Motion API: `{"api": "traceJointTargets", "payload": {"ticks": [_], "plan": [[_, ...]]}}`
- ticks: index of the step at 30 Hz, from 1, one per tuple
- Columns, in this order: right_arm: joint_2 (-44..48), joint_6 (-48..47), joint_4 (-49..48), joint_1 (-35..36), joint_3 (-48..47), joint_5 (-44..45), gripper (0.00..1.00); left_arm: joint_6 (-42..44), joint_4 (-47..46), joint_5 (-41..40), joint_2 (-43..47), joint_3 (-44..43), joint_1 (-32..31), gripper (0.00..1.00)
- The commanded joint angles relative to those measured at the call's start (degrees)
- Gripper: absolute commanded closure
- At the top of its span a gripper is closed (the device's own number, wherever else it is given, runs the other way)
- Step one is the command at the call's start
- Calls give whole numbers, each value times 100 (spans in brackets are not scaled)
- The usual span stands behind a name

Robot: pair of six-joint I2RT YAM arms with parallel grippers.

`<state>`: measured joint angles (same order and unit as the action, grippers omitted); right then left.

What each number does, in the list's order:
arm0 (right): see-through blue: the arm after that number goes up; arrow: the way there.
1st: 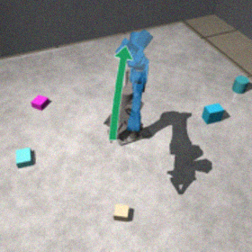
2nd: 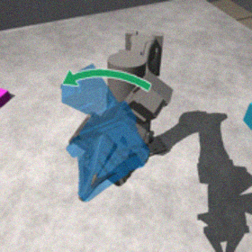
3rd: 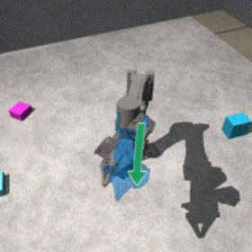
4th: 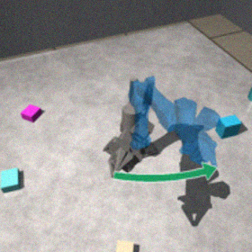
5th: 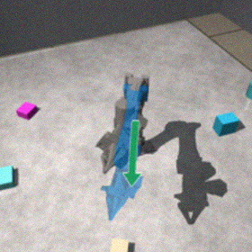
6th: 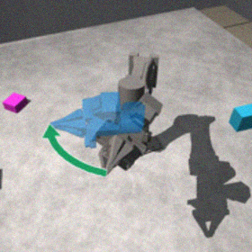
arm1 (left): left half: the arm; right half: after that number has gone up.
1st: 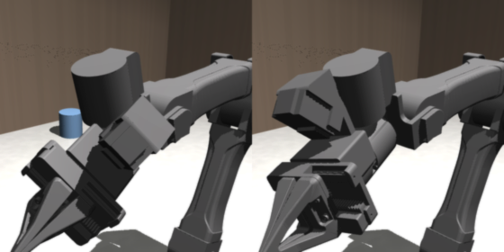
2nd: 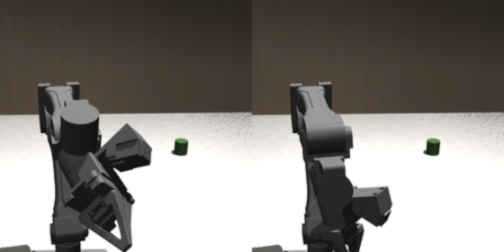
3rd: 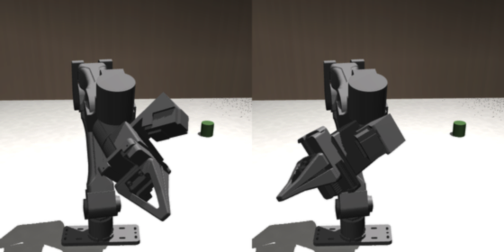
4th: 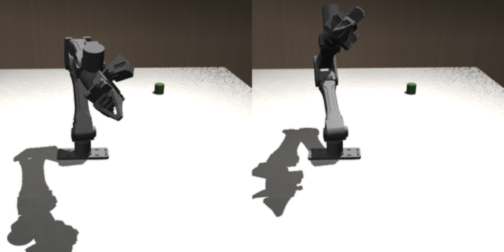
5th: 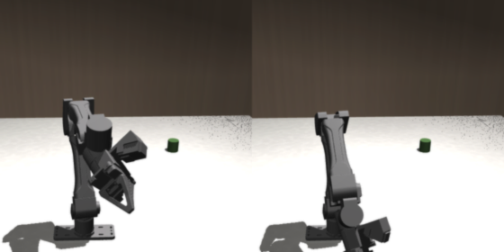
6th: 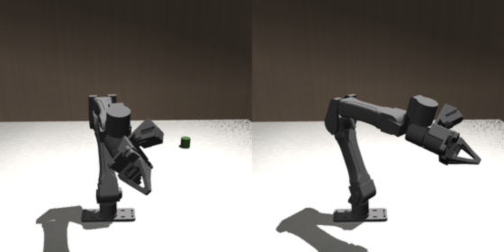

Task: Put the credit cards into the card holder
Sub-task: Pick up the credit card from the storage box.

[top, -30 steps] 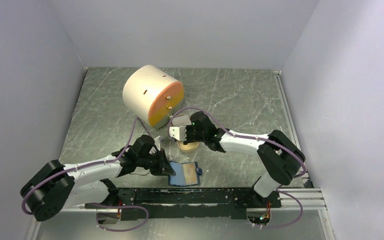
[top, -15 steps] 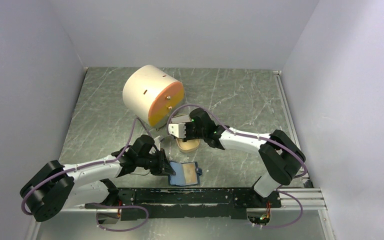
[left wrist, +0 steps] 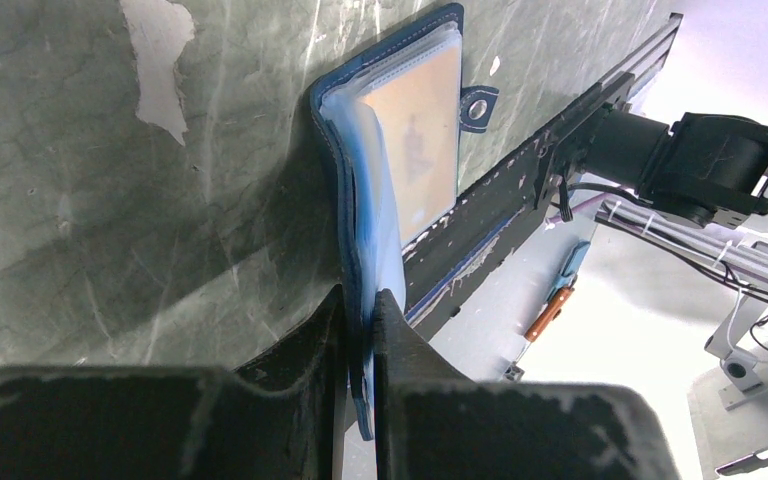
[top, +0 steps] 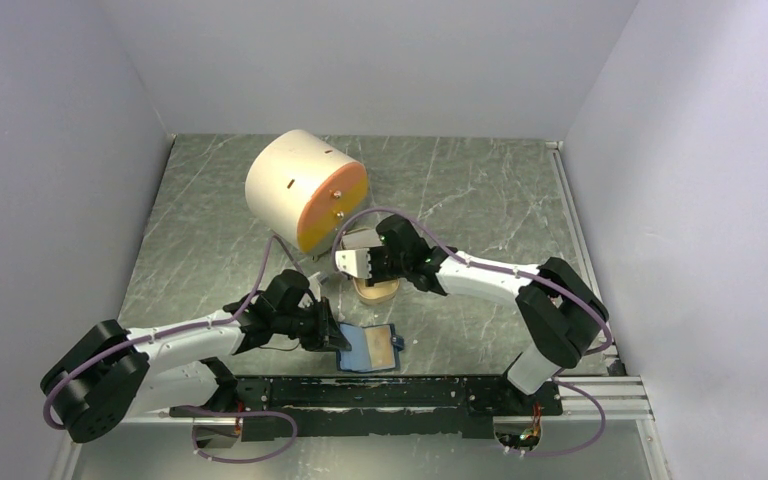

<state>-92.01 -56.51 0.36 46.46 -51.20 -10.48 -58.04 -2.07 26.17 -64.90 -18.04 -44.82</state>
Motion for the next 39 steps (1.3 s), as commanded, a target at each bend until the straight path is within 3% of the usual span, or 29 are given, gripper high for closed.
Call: {"api": "traceJointTargets", "payload": {"ticks": [1, 16, 25, 32, 39], "plan": [[-82, -98, 76, -80, -327, -43, 99, 42, -86, 80, -57, -130, 22, 87], [206, -60, 657, -113, -461, 33, 100, -1, -131, 29, -19, -78, 24, 85], [585, 768, 731, -116, -436, 6, 100, -47, -108, -96, 51, -84, 22, 88], [1198, 2471, 487, -112, -451, 340, 100, -147, -635, 106, 123, 34, 21, 89], [2417, 5021, 75, -112, 34, 660, 100, -457, -1901, 691, -183, 192, 23, 88]]}}
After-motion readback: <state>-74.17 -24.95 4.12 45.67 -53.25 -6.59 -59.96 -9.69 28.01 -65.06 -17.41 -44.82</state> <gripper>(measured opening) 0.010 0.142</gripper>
